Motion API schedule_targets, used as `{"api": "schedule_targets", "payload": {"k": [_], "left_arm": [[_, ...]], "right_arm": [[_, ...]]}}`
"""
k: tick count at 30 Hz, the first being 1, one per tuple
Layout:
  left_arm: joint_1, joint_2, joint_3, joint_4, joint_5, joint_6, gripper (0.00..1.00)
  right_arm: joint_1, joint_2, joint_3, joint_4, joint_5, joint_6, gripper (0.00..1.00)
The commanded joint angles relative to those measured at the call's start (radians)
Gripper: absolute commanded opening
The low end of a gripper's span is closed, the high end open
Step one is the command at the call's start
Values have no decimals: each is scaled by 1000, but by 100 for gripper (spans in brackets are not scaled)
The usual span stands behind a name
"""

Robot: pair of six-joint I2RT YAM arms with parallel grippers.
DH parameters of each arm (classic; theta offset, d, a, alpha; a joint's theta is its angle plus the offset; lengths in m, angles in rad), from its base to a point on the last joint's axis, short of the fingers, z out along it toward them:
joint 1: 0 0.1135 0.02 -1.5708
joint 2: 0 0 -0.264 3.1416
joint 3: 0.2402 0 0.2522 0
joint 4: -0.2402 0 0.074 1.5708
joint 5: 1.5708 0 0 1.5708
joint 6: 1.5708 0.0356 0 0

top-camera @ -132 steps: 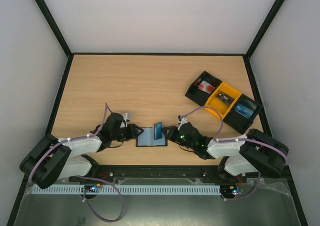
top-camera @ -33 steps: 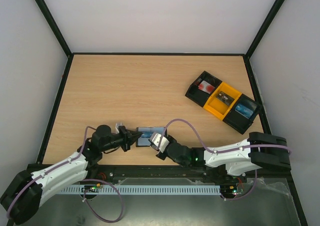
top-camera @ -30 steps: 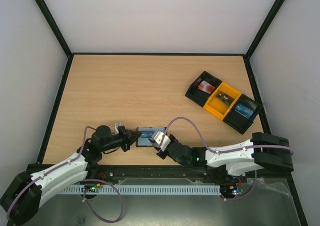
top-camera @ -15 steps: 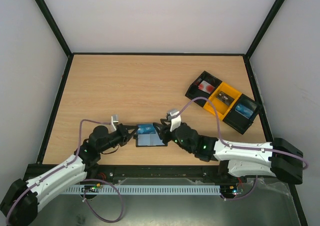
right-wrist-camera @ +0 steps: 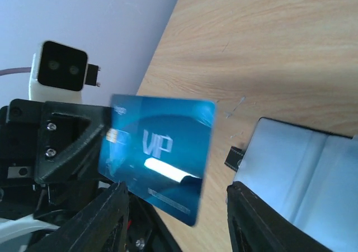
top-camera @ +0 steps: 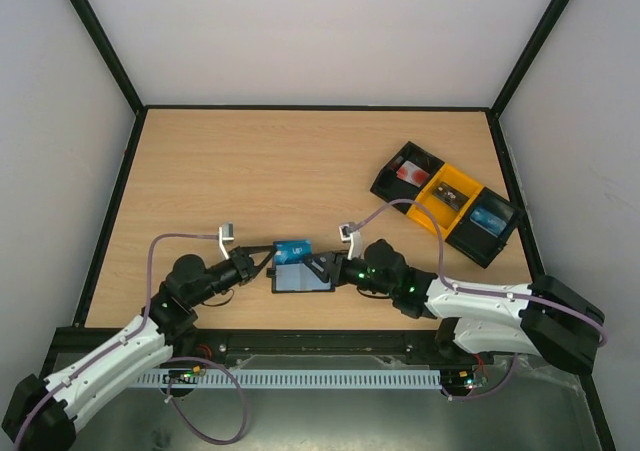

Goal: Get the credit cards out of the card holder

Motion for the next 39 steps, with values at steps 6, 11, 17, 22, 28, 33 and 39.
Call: {"api": "schedule_targets", "payload": {"k": [6, 11, 17, 22, 28, 33, 39], "left_arm": [[6, -72, 4, 19, -32, 14, 3], [6, -70, -4, 34, -25, 4, 3], [6, -77, -5, 18, -33, 11, 3], [7, -85, -4, 2, -45, 15, 17], [8, -80, -1, -4, -50, 15, 51], [9, -72, 8, -30, -38, 22, 71], [10, -61, 59, -136, -43, 76, 84]], "right_arm": [[-12, 15, -67, 217, -76, 158, 42], [-11, 0, -80, 240, -58, 165, 20], [-12, -26, -106, 273, -34, 186, 2], [-11, -64, -110, 250, 1, 172, 2], [-19, -89, -96, 209, 31, 148, 2], [-85, -147, -91, 136, 35, 138, 2], [-248, -292, -41, -131, 65, 62, 2]]}}
